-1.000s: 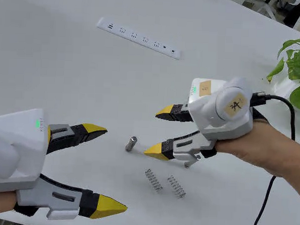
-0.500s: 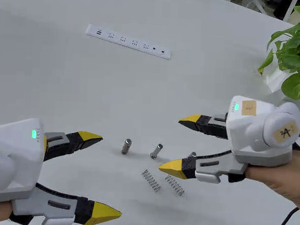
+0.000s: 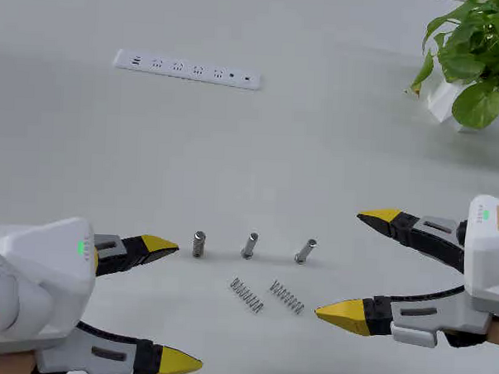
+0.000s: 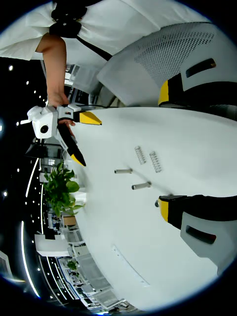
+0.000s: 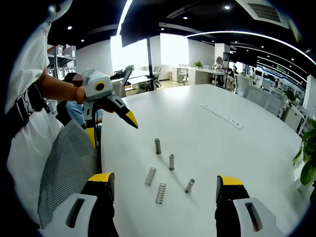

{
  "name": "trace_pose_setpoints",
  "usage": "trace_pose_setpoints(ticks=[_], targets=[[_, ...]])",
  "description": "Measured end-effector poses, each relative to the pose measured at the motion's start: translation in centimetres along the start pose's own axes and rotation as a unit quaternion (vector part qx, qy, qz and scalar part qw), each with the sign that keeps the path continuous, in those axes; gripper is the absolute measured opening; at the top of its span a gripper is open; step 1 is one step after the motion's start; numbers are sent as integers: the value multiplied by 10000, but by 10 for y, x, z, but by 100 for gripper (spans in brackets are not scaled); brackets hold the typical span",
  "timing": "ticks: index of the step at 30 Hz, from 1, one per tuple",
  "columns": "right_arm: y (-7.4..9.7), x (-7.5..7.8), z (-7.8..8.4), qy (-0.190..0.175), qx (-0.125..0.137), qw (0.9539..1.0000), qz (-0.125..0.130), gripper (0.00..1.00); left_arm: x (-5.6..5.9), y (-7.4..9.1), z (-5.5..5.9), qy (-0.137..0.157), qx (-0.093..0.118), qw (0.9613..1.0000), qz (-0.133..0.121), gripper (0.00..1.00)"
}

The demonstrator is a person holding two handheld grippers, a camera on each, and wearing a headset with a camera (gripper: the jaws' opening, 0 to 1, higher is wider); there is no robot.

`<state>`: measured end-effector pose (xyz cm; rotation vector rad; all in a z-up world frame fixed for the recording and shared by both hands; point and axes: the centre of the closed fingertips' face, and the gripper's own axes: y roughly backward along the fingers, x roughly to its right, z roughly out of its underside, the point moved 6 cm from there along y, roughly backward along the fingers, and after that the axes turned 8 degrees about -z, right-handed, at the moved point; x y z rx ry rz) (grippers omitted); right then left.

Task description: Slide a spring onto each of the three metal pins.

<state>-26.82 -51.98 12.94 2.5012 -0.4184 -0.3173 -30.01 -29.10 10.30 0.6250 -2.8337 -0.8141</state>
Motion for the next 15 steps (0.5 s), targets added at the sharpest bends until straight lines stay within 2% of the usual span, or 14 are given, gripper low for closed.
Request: trace_pose_setpoints(ticks=[2,8,9,12,13,14,15], targets=[[5,0,5,-25,100,9999,50,87,-2,-7,1,-251,-203,9995,64,66],[14,-2,20,-173,205,9996,93,91,-3,-32,-3,-650,-430,9968,194,57],[14,-2,22,-212,229,9995,79,91,-5,-37,-1,-804,-591,9949,159,55],[16,-2,30,-254,228,9994,57,92,-4,-50,0,-974,-675,9927,215,49],[16,-2,31,-270,227,9994,49,92,-5,-53,2,-1070,-775,9910,210,48],[17,-2,33,-280,226,9993,46,92,-8,-58,4,-1313,-911,9870,147,47],[17,-2,34,-285,227,9993,40,92,-9,-61,5,-1433,-965,9849,120,44]])
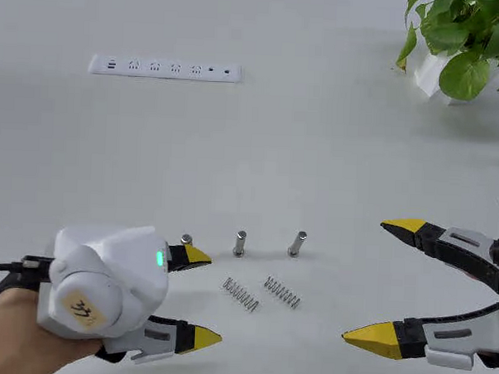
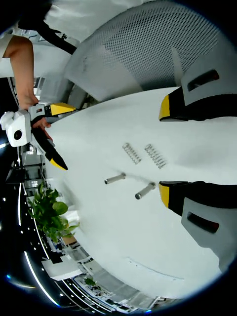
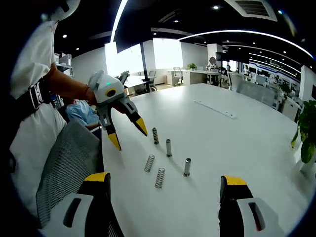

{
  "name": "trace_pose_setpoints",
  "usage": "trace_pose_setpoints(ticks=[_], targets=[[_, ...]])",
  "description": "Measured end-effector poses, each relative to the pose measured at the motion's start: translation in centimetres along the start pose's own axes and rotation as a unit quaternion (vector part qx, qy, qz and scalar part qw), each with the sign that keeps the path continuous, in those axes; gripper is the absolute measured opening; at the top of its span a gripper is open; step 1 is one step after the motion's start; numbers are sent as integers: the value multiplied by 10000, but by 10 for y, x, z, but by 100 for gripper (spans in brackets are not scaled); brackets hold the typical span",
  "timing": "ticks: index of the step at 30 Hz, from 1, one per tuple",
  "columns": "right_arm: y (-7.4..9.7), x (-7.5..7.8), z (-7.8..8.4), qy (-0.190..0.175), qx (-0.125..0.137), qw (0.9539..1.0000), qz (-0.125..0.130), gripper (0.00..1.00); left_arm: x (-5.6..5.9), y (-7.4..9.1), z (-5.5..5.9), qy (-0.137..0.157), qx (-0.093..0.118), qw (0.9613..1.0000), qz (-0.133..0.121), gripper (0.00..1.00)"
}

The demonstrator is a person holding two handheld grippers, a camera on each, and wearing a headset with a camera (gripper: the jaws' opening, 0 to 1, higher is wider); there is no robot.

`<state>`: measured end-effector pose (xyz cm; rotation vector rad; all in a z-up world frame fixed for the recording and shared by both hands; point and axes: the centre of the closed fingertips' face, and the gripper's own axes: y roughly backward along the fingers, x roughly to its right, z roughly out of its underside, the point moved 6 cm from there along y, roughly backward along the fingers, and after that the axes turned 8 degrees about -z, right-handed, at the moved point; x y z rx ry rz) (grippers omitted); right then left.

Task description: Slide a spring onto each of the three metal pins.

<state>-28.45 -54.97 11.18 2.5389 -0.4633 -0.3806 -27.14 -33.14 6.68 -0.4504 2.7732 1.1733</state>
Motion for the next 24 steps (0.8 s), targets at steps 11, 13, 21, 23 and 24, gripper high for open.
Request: trace_pose_setpoints(ticks=[11,13,21,23,24], targets=[[-4,1,9,-98,46,9999,-67,90,4,-35,1,-396,-441,9982,64,33],[-3,2,13,-106,31,9999,-79,90,3,-40,4,-586,-596,9965,43,33],[2,7,21,-195,22,9998,-55,89,5,-54,7,-664,-780,9946,155,31],[2,7,22,-205,15,9998,-59,89,5,-56,9,-682,-893,9936,145,31],[2,6,23,-210,15,9998,-60,89,5,-57,10,-680,-922,9933,146,30]])
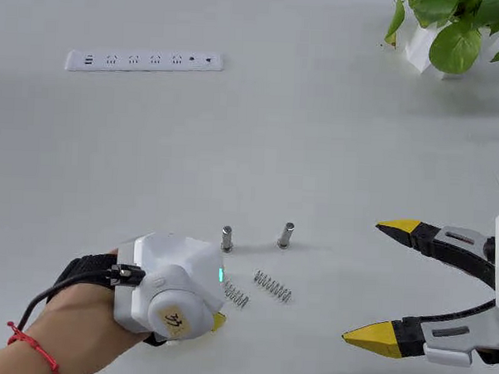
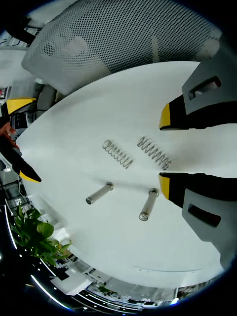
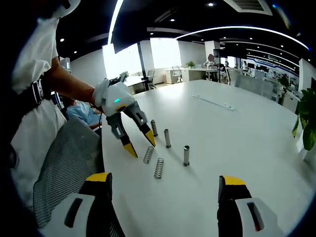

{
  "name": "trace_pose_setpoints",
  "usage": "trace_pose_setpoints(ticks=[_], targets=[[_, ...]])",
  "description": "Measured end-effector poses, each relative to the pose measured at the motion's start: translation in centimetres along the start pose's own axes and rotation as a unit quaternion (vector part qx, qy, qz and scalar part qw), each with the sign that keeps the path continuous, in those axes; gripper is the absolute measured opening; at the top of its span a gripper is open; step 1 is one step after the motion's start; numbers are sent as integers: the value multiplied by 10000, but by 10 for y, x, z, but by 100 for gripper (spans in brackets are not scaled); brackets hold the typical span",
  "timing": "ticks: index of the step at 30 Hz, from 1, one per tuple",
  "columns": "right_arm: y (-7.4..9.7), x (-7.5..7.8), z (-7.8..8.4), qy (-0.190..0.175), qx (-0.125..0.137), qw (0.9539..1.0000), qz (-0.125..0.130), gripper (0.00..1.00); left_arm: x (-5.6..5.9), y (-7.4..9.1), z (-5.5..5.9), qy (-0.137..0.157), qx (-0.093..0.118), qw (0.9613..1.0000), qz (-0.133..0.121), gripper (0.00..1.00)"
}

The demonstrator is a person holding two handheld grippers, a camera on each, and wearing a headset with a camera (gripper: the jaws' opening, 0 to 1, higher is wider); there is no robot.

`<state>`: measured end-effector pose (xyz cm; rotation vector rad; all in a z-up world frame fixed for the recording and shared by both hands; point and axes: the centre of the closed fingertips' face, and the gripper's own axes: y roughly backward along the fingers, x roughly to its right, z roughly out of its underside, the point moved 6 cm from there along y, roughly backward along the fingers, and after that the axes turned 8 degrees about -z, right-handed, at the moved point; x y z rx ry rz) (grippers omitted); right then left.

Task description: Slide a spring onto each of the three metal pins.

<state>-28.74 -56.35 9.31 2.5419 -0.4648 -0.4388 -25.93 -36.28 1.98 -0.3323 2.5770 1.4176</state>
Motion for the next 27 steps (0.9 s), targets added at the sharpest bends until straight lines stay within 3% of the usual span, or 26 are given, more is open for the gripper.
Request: trace_pose_setpoints(ticks=[4,17,27], targets=[[0,1,3,-41,21,10000,8,88,2,-1,3,-4,-112,9999,10,28],[3,-2,5,-68,11,10000,45,87,10,3,9,612,-108,9981,10,11],[4,-2,5,-75,-11,10000,60,86,10,4,11,724,-135,9973,24,8]])
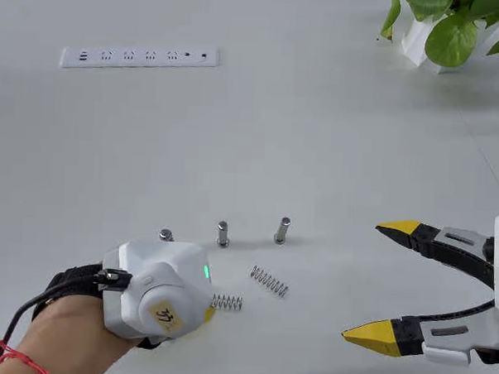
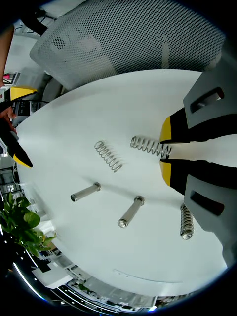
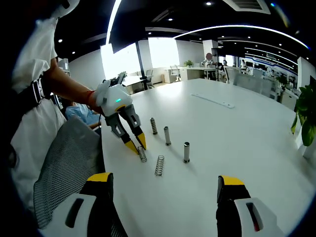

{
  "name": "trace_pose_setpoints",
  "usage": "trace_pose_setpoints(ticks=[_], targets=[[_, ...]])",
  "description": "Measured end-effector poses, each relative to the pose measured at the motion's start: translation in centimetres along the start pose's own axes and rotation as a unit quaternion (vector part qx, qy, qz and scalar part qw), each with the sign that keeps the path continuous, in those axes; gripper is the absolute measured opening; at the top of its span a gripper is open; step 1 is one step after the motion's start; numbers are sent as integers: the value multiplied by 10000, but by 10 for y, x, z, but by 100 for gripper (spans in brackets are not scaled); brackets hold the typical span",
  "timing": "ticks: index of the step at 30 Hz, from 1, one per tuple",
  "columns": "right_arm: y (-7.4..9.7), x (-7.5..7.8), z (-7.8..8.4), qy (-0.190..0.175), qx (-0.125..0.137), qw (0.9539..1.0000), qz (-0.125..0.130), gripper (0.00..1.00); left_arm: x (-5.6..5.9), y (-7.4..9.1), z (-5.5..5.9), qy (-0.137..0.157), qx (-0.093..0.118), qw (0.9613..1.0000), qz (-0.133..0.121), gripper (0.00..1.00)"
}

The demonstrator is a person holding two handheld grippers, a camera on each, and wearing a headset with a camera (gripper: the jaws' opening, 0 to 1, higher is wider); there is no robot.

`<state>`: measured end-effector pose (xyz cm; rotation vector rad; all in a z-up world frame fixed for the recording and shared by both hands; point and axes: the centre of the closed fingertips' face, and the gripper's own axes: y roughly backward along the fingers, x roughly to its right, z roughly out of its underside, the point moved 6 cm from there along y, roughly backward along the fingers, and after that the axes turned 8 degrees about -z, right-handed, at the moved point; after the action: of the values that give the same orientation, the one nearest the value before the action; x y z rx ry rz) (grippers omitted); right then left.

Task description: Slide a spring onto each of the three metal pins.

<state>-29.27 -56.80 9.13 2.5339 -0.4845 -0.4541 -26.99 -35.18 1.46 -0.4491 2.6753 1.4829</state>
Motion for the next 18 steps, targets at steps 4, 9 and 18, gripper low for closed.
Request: trace_pose_setpoints(ticks=[4,9,18], targets=[[-1,1,1,4,2,10000,-15,86,0,0,0,-8,-6,10000,-7,8],[-1,2,3,-13,10,10000,-8,86,-1,-1,0,63,6,10000,11,8],[-4,-1,2,-25,2,10000,-45,85,2,0,1,103,-8,9999,85,8]])
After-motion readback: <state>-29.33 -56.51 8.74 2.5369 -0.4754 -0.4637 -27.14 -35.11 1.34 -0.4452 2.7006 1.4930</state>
